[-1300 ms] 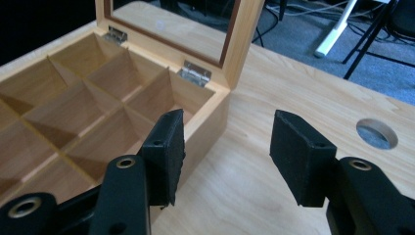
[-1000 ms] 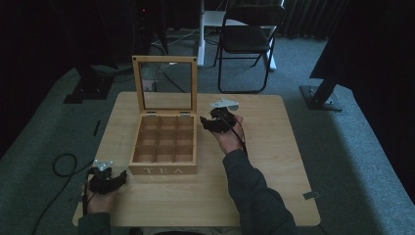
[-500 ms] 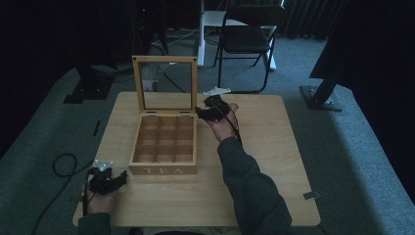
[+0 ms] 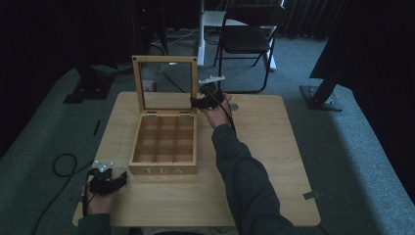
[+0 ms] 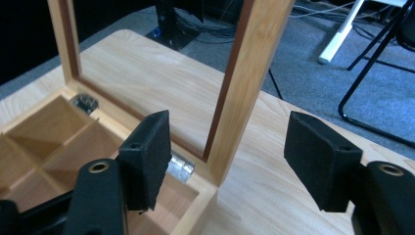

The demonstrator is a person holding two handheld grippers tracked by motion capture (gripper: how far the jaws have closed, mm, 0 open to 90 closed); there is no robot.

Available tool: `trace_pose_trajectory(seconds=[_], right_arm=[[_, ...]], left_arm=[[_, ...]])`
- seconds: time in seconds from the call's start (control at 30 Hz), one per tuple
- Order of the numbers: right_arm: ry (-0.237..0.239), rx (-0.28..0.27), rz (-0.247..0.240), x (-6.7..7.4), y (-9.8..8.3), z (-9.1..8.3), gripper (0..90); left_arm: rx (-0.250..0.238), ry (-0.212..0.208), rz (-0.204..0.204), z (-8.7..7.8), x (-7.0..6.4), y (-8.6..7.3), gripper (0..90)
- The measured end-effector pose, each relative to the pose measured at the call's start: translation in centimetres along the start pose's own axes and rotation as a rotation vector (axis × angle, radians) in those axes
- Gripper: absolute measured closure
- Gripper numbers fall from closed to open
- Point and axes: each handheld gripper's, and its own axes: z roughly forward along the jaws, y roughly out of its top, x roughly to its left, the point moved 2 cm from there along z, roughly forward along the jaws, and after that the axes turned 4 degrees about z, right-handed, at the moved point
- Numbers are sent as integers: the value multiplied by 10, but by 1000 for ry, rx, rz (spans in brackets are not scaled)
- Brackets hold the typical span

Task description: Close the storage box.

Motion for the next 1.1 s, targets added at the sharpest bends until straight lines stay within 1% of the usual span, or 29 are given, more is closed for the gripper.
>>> trace_pose_trajectory(seconds=[0.03,0.1,0.13,0.2,0.23,0.33,0.37,0.4,0.43,0.47,0.57,0.63,0.7,0.73,0.8,0.93,1.03,1.1], right_arm=[[3,-4,7,-1,2,1,315],[20,12,12,-3,6,4,301],[10,14,3,-4,9,5,299],[24,4,6,-5,12,7,300],[19,9,7,-6,13,8,301],[25,7,-4,-6,20,13,316],[36,-1,-4,-5,22,14,324],[41,2,0,-5,25,16,326],[41,4,2,-4,28,18,332],[38,0,0,-3,32,22,348],[41,2,10,-3,36,26,352],[29,8,3,-3,38,30,356],[36,13,23,-6,39,32,386],[41,6,31,-7,40,33,393],[40,6,26,-9,42,35,411],[65,9,59,-11,47,36,439],[60,11,37,-12,48,32,493],[65,-1,35,-13,48,29,519]], left_arm=[[-1,0,0,0,0,0,403],[-2,1,3,0,0,0,402],[-2,0,1,0,0,0,402],[-2,0,2,0,0,0,402],[-2,0,1,0,0,0,402],[-4,-2,5,0,0,-1,401],[-6,-3,4,0,0,-1,401],[-8,-3,3,0,0,-1,401],[-12,-3,-2,0,0,-1,401],[-9,-4,3,-1,0,-2,400],[-10,-5,4,-1,0,-2,400],[-11,-5,5,-2,0,-3,400],[-11,-5,10,-2,1,-3,400],[-12,-5,7,-2,1,-4,401],[-12,-6,8,-3,1,-4,400],[-12,-7,8,-3,1,-5,400],[-13,-6,7,-3,1,-5,400],[-12,-6,7,-3,1,-5,399]])
